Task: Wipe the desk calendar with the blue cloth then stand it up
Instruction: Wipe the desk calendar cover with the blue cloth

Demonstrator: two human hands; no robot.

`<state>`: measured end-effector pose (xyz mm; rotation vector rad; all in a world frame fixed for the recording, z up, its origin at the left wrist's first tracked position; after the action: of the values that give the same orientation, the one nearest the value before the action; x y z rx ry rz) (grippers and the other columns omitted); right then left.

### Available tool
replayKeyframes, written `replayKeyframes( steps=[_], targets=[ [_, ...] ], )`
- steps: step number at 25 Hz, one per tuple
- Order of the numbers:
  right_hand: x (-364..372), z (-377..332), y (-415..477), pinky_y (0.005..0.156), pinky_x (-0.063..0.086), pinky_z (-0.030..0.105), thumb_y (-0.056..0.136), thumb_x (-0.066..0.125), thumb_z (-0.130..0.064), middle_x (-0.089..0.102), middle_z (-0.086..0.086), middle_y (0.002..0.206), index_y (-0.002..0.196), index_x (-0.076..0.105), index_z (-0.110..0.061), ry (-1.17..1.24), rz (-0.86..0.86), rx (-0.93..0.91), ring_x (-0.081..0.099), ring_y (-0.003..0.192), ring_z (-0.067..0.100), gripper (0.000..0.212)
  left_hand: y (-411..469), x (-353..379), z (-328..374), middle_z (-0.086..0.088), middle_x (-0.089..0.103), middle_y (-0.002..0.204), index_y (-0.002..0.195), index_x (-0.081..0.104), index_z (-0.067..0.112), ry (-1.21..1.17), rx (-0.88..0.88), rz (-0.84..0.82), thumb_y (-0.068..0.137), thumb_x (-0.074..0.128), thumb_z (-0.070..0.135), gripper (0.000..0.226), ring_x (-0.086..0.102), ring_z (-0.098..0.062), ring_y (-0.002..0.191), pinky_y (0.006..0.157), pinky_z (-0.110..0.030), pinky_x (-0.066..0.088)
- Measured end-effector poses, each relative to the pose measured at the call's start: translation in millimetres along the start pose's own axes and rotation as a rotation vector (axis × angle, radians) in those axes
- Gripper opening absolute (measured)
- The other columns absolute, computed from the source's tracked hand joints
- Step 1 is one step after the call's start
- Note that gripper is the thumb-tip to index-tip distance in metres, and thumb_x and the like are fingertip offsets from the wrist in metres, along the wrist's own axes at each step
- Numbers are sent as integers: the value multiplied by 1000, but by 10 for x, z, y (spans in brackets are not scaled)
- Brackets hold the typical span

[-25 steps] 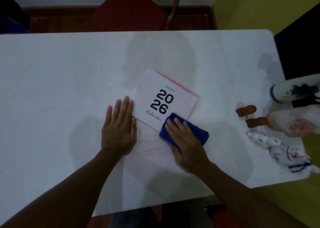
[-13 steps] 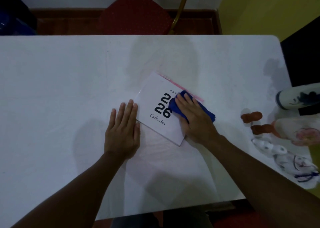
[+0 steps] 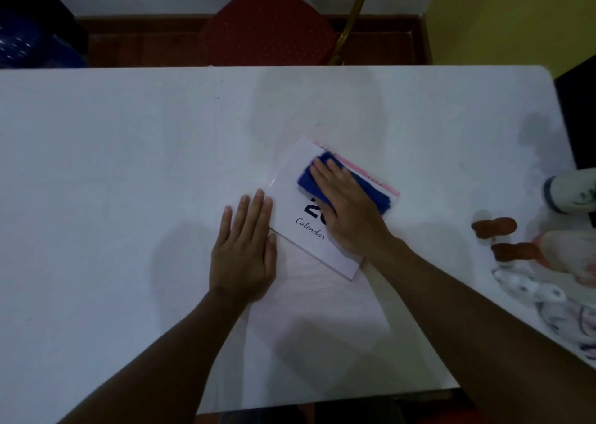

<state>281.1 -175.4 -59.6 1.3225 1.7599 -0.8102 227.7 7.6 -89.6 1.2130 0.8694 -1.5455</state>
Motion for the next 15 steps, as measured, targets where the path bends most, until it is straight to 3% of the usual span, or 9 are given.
replayKeyframes(
  steps=[5, 10, 15],
  targets=[
    [-36, 152, -259, 129, 13, 39, 105, 48, -16, 31, 5, 167, 159, 33, -7, -34, 31, 133, 21, 157, 22, 57, 12, 0, 4, -4, 13, 178, 169, 15, 15, -7, -3, -11, 110, 28, 36, 65, 7, -22, 167, 134, -52, 17],
    [190, -133, 334, 129, 13, 44, 107, 42, -16, 27, 8, 168, 160, 28, -6, -35, -63, 19, 19, 157, 28, 55, 5, 8, -5, -5, 14, 178, 169, 17, 15, -17, -14, -31, 110, 24, 38, 64, 8, -23, 167, 134, -51, 15],
    [171, -256, -293, 129, 16, 41, 104, 49, -10, 33, 4, 166, 158, 35, -9, -1, -103, -102, 22, 157, 20, 56, 12, 31, -4, -4, 11, 179, 169, 14, 16, -3, -13, -50, 111, 20, 39, 64, 6, -21, 167, 134, -50, 15]
  ],
)
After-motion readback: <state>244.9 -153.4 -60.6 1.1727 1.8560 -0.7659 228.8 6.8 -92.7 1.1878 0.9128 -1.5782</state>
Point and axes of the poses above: each hand's wrist, its own y-axis towards the middle knuckle, its own x-axis out of the palm, z = x × y, the point moved 10 cm from there along y, towards the middle knuckle
